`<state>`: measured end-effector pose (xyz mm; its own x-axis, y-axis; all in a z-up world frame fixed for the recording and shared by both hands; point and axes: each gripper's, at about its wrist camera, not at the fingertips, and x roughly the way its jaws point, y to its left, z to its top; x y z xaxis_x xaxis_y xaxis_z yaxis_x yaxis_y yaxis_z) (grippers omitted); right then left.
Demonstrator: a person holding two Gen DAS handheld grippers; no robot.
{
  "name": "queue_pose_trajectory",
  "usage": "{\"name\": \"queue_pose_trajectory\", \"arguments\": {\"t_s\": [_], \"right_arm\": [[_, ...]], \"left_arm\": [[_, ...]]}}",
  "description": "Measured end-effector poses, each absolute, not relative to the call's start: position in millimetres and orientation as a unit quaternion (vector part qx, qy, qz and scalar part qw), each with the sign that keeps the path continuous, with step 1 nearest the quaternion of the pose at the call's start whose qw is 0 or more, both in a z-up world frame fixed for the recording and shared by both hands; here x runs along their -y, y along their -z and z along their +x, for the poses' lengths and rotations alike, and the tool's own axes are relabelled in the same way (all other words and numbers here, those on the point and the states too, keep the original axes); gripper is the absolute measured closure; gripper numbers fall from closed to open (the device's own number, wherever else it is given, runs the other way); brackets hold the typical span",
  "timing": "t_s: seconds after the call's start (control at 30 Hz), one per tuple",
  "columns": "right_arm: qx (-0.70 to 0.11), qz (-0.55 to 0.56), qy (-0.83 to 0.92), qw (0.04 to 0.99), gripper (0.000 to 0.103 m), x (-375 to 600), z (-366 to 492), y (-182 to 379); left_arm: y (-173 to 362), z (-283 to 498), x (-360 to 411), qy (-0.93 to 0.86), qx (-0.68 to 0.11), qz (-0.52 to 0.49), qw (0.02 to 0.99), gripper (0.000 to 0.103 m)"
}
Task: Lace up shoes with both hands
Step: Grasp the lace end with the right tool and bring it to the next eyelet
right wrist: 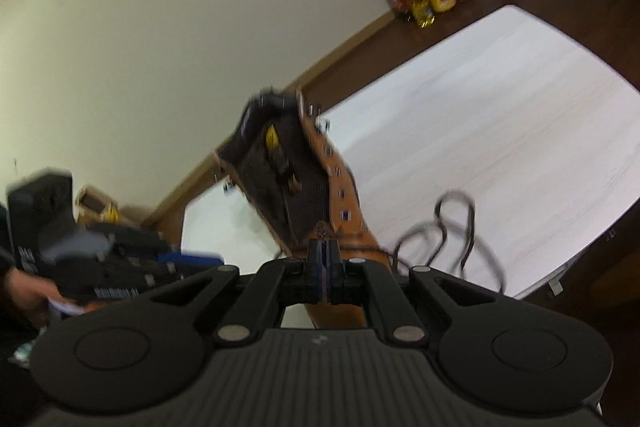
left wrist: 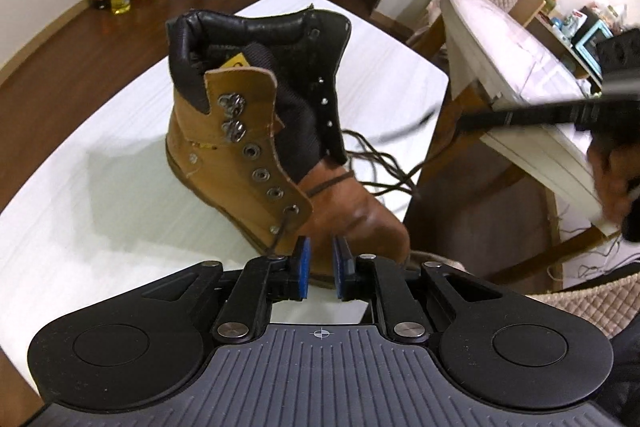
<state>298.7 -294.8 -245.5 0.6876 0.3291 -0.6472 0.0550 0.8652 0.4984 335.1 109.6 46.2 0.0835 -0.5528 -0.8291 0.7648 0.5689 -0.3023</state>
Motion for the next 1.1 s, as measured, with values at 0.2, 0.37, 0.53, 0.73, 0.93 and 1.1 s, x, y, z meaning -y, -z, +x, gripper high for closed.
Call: {"name": "queue_pose_trajectory", "arguments": {"t_s": [0.2, 0.37, 0.53, 0.73, 0.93, 1.1], "right_arm": [[-0.294, 0.294, -0.046, 0.908, 0.101, 342, 287, 181], [-0.218, 0.316, -0.049, 0.922, 0.101, 363, 283, 129], [-0.159, 0.327, -0.062, 0.929, 0.101, 367, 283, 103], [-0.184, 0.323, -0.059, 0.927, 0.101, 352, 294, 137], [-0.230, 0.295, -0.051, 0.926, 0.101, 332, 301, 170], [-0.292, 0.275, -0.043, 0.915, 0.101, 309, 299, 205]], "left_arm": [[-56, 334, -110, 0.467, -0.483, 0.112, 0.732, 0.091], [-62, 332, -104, 0.479, -0.466, 0.119, 0.734, 0.091], [-64, 333, -106, 0.481, -0.463, 0.112, 0.736, 0.091], [-62, 335, -110, 0.478, -0.470, 0.104, 0.735, 0.091], [-66, 337, -105, 0.486, -0.468, 0.094, 0.732, 0.091], [-65, 334, -96, 0.495, -0.468, 0.102, 0.725, 0.091]]}}
